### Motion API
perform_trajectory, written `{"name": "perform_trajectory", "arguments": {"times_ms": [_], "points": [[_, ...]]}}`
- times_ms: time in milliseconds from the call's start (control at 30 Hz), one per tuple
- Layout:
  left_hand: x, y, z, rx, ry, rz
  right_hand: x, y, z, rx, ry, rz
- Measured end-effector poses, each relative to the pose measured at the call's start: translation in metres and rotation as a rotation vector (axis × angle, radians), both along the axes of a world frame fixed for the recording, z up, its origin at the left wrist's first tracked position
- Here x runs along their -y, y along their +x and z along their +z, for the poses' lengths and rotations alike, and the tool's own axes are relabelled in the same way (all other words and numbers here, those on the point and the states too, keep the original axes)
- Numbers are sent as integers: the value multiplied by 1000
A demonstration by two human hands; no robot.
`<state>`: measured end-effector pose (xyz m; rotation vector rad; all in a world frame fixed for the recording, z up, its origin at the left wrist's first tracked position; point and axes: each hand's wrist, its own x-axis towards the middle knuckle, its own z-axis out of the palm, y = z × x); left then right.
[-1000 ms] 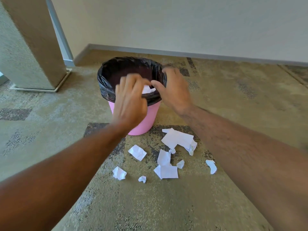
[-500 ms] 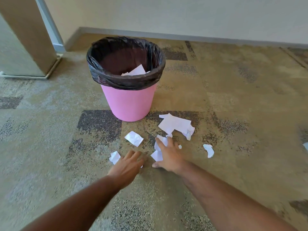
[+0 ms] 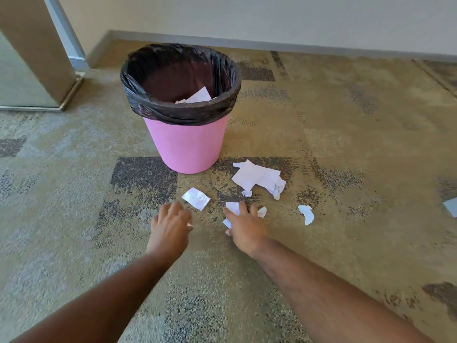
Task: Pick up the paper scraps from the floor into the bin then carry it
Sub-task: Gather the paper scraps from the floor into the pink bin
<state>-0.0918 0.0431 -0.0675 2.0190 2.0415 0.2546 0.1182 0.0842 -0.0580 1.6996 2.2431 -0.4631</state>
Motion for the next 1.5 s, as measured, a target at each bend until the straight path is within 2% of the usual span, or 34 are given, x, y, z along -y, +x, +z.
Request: {"name": "perform_trajectory", "arguments": {"times_ms": [100,167,300,433,600,800,933,1000,1067,1133,1233,1367,1500], "points": [[5,-5,0,50,-137,148,4,2,1,7,35,21],[11,-6,-2,66,-181,168,8,2,2,6,48,31],[13,-3,-3,25,-81,118,14,5,2,-6,113,63],[-10,5,9,79,-86,76,17,7,4,-17,140,93],[-50,27,19,111,-4,-99,15,8,5,-24,162,121],[-80,26,12,-35,-145,-260,14,9,16,-66,159,103],[-72,26,12,-111,-125,-301,12,12,17,-135,203,49],[-68,27,13,-86,-83,-293,9,11,18,-196,233,-18],[-68,30,21,34,20,-252,2,10,23,-313,324,-82],[-75,37,41,169,225,-211,-8,6,38,-473,468,-142],[-91,47,89,293,557,-195,-34,-10,86,-760,707,-247],[-116,48,160,414,945,-165,-80,-40,157,-1009,983,-251],[-138,42,211,499,1131,-79,-115,-67,207,-1197,1089,-275]]}}
